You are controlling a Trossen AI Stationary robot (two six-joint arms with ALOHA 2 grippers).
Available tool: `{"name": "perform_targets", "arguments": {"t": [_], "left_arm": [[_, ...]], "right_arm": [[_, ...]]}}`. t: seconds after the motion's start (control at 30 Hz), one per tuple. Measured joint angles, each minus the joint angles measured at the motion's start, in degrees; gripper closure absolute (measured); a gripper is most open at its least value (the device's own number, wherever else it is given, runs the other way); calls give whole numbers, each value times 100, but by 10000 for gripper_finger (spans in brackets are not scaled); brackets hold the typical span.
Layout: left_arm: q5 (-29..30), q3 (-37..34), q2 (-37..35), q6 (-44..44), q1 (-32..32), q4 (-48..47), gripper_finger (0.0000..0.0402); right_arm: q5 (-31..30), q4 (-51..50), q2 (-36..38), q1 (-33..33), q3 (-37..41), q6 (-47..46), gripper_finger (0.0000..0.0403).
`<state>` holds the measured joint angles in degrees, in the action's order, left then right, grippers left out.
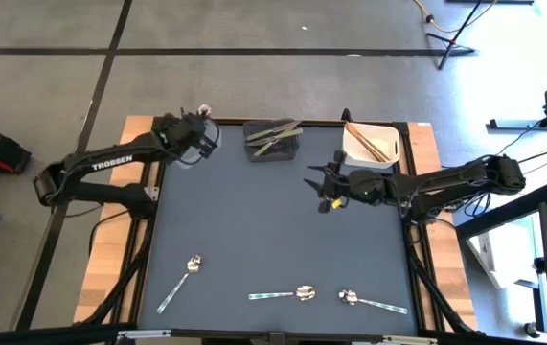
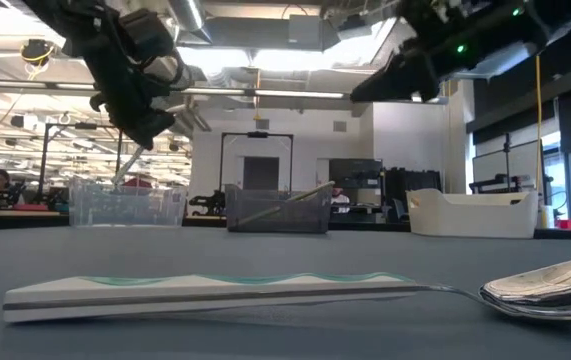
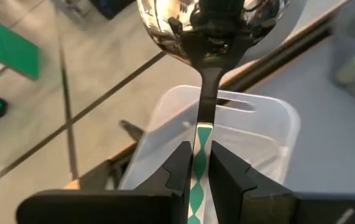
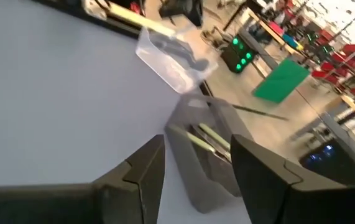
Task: Sort silverware by color (type)
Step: Put the top right green patterned spoon into the transparent bin
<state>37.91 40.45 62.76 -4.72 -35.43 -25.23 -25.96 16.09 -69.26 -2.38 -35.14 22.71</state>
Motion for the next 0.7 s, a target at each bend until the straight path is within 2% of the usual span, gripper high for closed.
{"name": "perform_targets", "arguments": {"t": [0.2, 0.47, 0.7], "left_arm": [[-573, 0, 192, 364, -470, -126, 364], [-596, 0, 775, 371, -759, -342, 363], [-771, 0, 1021, 195, -949, -751, 351]], "right_arm": [[232, -8, -83, 506, 0, 187, 228], [1011, 36, -83, 1073, 0, 191, 228], [1211, 51, -83, 1183, 0, 189, 228]]}}
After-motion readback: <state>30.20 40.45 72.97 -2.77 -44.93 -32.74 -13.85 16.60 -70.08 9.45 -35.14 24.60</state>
